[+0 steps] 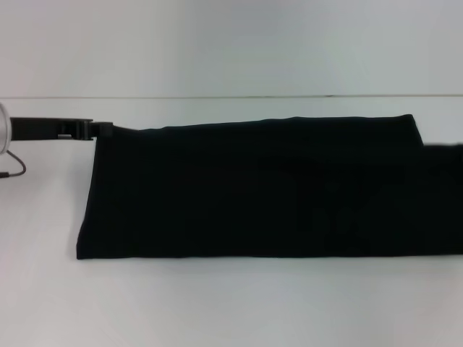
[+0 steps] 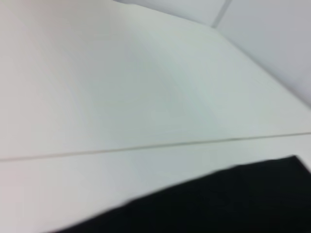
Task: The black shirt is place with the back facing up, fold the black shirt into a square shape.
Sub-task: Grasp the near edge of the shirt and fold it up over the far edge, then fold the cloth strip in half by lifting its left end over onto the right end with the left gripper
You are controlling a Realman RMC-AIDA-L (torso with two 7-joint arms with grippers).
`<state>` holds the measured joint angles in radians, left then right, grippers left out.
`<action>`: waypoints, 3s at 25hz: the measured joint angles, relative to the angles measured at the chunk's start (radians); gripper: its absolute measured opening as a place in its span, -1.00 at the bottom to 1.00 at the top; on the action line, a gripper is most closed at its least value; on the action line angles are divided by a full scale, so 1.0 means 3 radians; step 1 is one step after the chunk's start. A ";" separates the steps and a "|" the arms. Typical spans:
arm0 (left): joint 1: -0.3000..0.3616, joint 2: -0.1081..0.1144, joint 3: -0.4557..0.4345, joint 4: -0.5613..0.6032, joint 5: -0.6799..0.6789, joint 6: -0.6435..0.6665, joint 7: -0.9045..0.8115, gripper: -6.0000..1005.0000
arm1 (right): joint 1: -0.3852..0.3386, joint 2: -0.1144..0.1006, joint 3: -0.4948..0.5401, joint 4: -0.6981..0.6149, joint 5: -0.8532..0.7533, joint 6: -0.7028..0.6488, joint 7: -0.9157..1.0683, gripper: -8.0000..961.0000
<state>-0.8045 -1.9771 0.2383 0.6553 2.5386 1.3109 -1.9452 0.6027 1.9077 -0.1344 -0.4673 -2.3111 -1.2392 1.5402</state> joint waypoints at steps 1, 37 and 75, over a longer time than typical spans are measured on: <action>-0.0011 -0.0007 0.0042 -0.0023 -0.0002 -0.0127 -0.0001 -0.99 | 0.0044 0.0005 -0.0009 0.0017 0.0019 0.0084 0.0027 -0.97; -0.0292 -0.0248 0.0746 -0.0344 -0.0031 -0.2148 0.0004 -0.99 | 0.0851 0.0217 -0.0363 0.0410 0.0085 0.1959 0.0061 -0.97; 0.0322 -0.0318 0.0361 0.0835 -0.0137 0.0667 -0.0978 0.61 | 0.0484 0.0031 -0.0501 0.0060 0.0168 -0.0449 0.0660 0.42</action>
<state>-0.7080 -2.0725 0.3464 0.9059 2.4976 1.5109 -2.2385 0.7480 1.9169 -0.2845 -0.4494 -2.2606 -1.3738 1.7383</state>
